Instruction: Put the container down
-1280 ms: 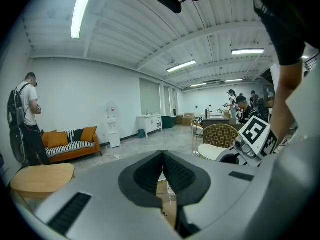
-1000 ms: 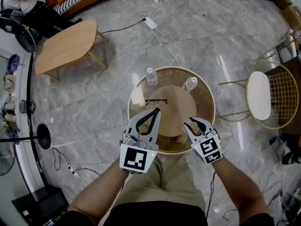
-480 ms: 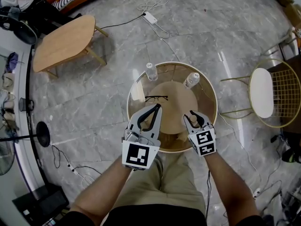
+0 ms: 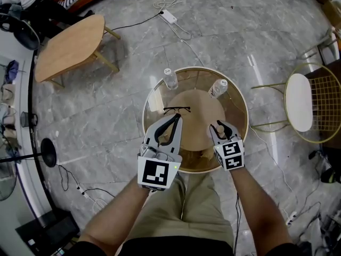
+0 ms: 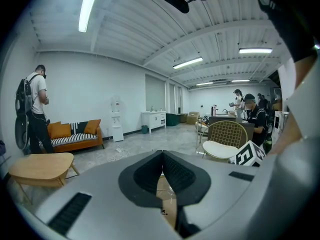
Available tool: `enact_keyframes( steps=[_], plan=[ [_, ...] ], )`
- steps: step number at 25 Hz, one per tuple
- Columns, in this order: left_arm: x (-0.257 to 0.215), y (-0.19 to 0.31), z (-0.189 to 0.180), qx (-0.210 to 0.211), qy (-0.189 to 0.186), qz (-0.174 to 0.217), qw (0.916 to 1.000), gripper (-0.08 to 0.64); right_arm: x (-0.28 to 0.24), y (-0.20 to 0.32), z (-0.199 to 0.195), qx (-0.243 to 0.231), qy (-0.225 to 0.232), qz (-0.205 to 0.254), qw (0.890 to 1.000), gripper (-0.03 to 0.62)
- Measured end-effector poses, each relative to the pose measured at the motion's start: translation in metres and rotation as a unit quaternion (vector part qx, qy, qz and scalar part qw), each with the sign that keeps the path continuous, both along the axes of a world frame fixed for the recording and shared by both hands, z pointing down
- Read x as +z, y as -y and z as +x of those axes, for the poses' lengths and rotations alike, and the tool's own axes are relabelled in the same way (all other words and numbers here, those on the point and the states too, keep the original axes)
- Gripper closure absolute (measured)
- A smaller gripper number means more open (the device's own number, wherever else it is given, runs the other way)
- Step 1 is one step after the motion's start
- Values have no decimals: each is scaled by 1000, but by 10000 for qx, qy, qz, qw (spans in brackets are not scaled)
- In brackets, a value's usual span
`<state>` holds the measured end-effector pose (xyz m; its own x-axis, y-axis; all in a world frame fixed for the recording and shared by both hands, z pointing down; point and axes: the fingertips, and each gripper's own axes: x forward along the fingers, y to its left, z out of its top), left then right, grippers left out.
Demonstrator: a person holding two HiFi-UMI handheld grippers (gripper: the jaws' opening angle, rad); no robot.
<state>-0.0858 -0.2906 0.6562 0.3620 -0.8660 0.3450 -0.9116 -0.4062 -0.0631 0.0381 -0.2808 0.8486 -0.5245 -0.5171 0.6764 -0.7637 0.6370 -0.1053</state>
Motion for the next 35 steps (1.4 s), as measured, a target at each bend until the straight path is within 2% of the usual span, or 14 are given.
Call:
enact_keyframes(
  steps=[15,26,35],
  plan=[
    [25,-9,-3,43,102,-68,9999,545,66,-5,9,294,-190,-415,9985,465],
    [46,-17,-7,72,208,-175,9996,545,112,-9,10,147,-463,-519,9975,465],
    [52,-23,-8,60,187,-291,9994,545,133,-14,16,202,-582,-642,9960,465]
  ],
)
